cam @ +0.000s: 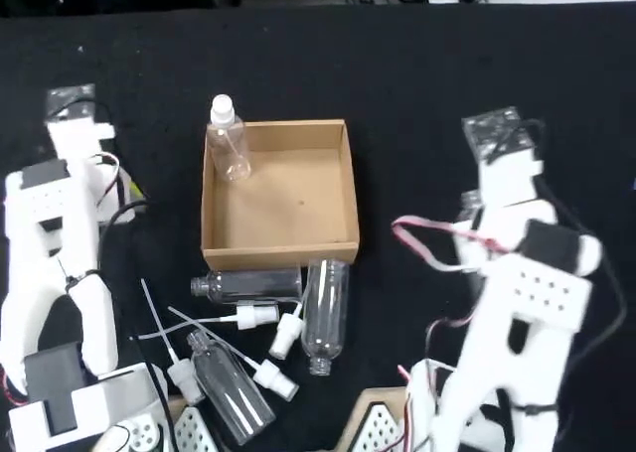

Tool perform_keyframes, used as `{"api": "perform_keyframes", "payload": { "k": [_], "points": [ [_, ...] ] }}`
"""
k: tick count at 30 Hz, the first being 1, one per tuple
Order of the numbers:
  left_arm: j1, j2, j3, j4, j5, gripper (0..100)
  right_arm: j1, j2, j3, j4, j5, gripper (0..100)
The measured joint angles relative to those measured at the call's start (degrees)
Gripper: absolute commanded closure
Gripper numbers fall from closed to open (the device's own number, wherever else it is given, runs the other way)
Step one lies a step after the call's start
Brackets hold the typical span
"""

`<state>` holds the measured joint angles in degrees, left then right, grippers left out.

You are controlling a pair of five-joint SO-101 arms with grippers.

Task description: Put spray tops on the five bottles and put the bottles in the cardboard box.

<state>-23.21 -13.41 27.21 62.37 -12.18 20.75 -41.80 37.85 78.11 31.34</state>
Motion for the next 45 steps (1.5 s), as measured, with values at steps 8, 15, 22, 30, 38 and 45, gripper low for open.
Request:
{"api": "perform_keyframes", "payload": {
  "k": [8,15,22,30,38,45],
  "points": [
    [-0.9,0.0,-2.4,23.7,-38.8,79,-10.9,-11.2,9.8,-0.1,-5.6,98.8],
    [-0.4,0.0,-1.2,28.4,-49.5,79,-12.7,-16.7,21.4,-5.4,-10.1,98.8],
    [1.1,-1.1,13.5,14.8,-49.9,79,-13.1,-16.8,23.8,-7.6,-12.5,98.8],
    [1.5,-16.2,30.0,-2.4,-49.9,78,-13.3,-16.8,23.8,-7.6,-12.6,98.8],
    [-4.5,-24.4,38.5,-11.9,-49.9,78,-13.3,-16.8,24.6,-7.6,-12.6,98.8],
    [-12.8,-24.5,36.5,-12.0,-49.9,78,-13.3,-16.8,24.6,-7.6,-12.6,98.8]
  ]
}}
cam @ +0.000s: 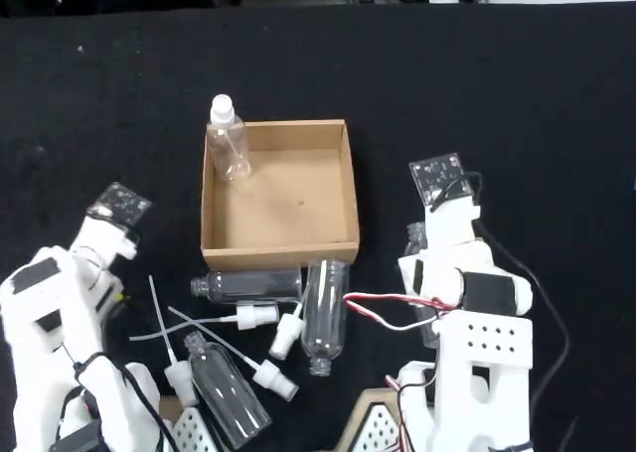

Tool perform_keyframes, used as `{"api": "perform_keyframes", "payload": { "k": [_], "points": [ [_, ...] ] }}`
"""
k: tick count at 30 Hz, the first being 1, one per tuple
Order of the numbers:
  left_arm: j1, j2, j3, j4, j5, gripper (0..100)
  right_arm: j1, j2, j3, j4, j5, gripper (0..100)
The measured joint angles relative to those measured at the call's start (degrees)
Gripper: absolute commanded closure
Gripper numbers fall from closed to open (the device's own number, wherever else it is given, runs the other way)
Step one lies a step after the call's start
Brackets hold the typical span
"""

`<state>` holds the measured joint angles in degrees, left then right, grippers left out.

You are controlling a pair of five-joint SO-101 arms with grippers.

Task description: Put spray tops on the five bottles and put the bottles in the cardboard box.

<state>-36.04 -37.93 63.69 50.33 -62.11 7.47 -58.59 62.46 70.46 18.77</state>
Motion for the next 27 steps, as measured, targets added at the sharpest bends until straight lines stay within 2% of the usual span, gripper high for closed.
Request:
{"api": "perform_keyframes", "payload": {
  "k": [3,8,9,12,16,23,27],
  "points": [
    [-0.4,0.0,-3.3,4.9,0.0,78,0.0,0.0,0.0,0.0,0.0,98.8],
    [4.1,-0.1,-11.2,24.7,0.6,78,0.0,0.0,0.0,0.0,0.0,98.8],
    [5.5,-0.2,-11.5,26.5,1.8,78,0.0,0.0,0.0,0.0,0.0,98.8],
    [9.2,-0.2,-11.3,25.1,7.6,78,0.0,0.0,0.0,0.0,0.0,98.8],
    [11.2,-0.2,-7.8,17.9,16.5,78,0.0,0.0,0.4,0.0,0.0,98.8],
    [11.4,-0.2,-3.6,8.8,32.1,79,0.0,0.0,0.4,0.0,0.0,98.8],
    [11.5,-0.2,-1.6,6.0,37.0,79,0.0,0.0,0.4,0.0,0.0,98.8]
  ]
}}
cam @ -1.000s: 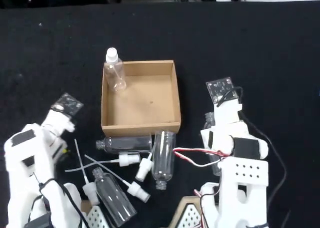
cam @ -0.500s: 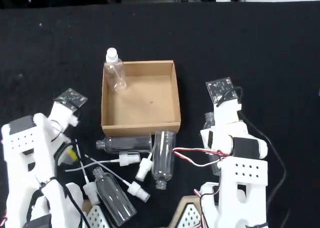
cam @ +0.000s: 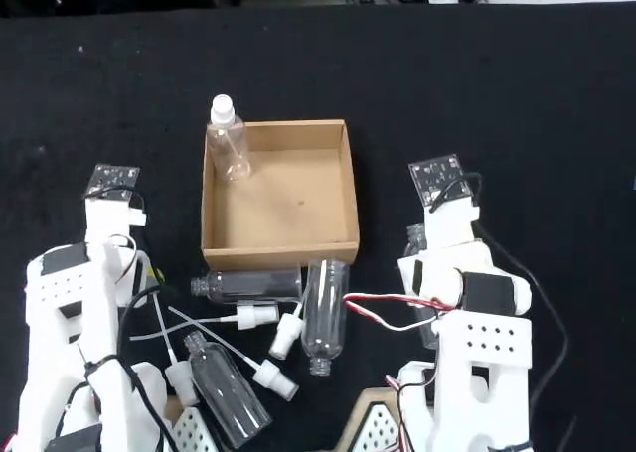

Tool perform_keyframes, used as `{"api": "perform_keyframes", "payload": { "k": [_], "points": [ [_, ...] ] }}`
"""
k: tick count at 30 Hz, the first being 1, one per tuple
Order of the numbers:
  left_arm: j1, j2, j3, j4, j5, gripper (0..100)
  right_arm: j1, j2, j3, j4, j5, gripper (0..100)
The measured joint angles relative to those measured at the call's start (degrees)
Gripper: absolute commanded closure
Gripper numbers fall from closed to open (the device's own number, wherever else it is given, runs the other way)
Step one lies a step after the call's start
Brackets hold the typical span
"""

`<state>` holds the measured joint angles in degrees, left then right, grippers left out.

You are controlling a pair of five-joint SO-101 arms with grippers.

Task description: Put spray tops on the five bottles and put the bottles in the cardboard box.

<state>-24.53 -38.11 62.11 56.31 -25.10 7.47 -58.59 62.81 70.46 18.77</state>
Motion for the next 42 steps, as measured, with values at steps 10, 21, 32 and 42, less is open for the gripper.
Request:
{"api": "perform_keyframes", "payload": {
  "k": [10,21,32,42],
  "points": [
    [0.7,6.8,0.8,-2.7,4.1,88,0.0,0.0,0.0,0.0,0.0,98.8],
    [1.4,8.2,0.6,-2.7,5.4,97,0.0,0.0,0.0,0.0,0.0,98.8],
    [-23.1,8.5,-10.9,-7.1,8.0,97,0.0,0.0,0.0,0.0,0.0,98.8],
    [-33.6,11.4,-12.4,-19.2,8.0,95,0.0,0.0,0.0,0.0,0.0,98.8]
  ]
}}
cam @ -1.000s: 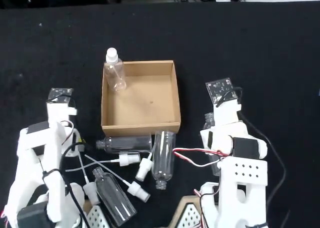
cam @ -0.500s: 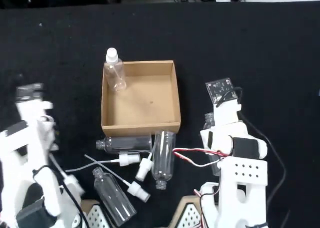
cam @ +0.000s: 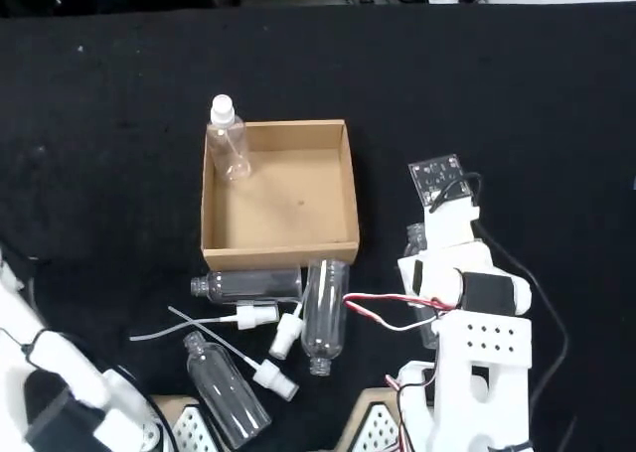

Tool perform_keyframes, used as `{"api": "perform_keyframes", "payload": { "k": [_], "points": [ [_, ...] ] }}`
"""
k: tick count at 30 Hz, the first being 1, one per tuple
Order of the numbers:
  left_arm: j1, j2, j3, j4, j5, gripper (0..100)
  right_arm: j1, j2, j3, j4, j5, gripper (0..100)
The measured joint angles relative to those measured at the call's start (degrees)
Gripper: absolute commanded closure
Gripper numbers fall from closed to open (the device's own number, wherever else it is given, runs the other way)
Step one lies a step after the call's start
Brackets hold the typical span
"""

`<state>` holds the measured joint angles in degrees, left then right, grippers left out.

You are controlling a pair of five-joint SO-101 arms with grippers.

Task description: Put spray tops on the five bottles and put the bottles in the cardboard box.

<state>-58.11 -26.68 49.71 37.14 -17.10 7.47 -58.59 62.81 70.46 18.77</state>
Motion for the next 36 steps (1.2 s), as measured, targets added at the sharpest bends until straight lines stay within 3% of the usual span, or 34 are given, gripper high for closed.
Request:
{"api": "perform_keyframes", "payload": {
  "k": [6,12,19,24,27,36],
  "points": [
    [-3.9,9.7,-2.1,-2.0,-5.3,72,0.0,0.0,0.0,0.0,0.0,98.8],
    [-8.0,14.2,-8.6,-0.4,-12.8,77,0.0,0.0,0.0,0.0,0.0,98.8],
    [-8.4,12.6,-16.5,20.0,-36.4,78,0.0,0.0,0.0,0.0,0.0,98.8],
    [-8.2,10.2,-16.7,32.5,-58.7,78,0.0,0.0,0.0,0.0,0.0,98.8],
    [-7.8,9.3,-13.4,33.4,-67.4,78,0.0,0.0,0.6,0.0,0.0,98.8],
    [-5.2,7.6,-4.7,20.1,-68.0,77,0.0,0.0,0.8,0.0,0.0,98.8]
  ]
}}
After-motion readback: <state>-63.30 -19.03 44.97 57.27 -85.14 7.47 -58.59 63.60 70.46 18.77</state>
